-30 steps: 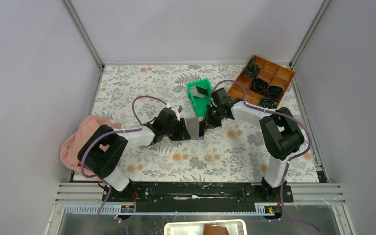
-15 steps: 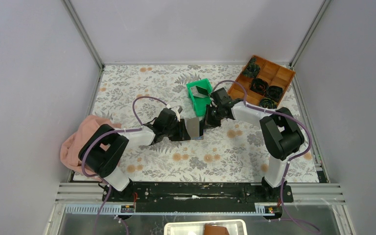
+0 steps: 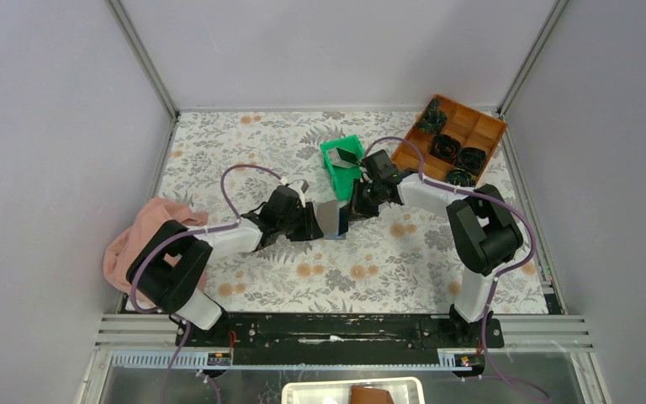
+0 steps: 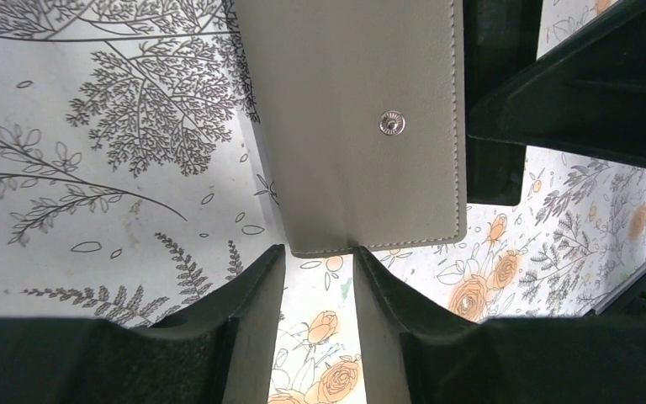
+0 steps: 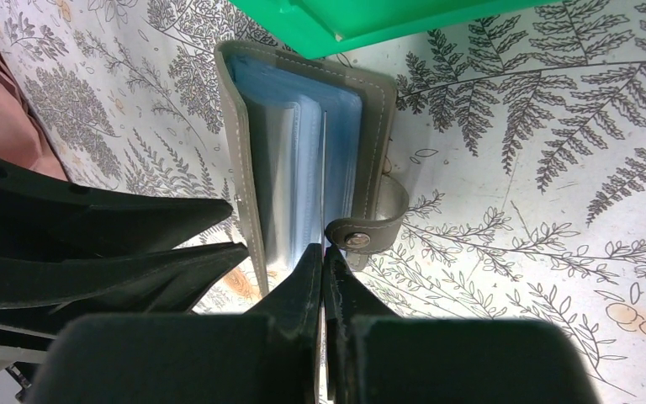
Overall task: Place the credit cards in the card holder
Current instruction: Open the card holder at the center of the board.
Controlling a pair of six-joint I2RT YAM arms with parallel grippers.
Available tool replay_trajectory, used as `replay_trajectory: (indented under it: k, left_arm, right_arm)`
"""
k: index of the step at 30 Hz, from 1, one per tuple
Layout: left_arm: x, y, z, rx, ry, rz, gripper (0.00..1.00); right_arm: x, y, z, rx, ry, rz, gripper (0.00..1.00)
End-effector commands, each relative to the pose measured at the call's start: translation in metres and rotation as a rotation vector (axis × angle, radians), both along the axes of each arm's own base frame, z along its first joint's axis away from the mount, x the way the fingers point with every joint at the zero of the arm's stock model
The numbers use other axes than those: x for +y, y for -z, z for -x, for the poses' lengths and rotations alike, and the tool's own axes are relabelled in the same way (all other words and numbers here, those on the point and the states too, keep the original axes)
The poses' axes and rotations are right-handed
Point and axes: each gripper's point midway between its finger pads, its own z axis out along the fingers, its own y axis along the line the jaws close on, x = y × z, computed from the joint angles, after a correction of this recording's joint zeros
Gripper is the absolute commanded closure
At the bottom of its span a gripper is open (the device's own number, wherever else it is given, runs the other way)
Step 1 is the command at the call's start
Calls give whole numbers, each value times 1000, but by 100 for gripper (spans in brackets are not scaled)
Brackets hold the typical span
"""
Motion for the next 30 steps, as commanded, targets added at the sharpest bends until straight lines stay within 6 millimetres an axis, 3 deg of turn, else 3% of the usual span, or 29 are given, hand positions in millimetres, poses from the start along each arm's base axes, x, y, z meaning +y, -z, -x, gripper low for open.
replay_trajectory:
  k: [1, 11, 23, 30]
  left_arm:
    - [9, -5, -5, -44, -40, -17, 57]
    - [15, -11, -13, -66, -92, 30, 57]
    - [33, -31, -29, -176, -179, 45, 55]
    - [44, -15, -34, -138, -205, -4, 55]
  right_arm:
    - [13, -22, -10, -53, -30, -69, 100]
    - [26, -31, -18, -71, -34, -132, 100]
    - [18, -16, -24, -79, -28, -62, 100]
    - [10, -16, -26, -91, -28, -9, 100]
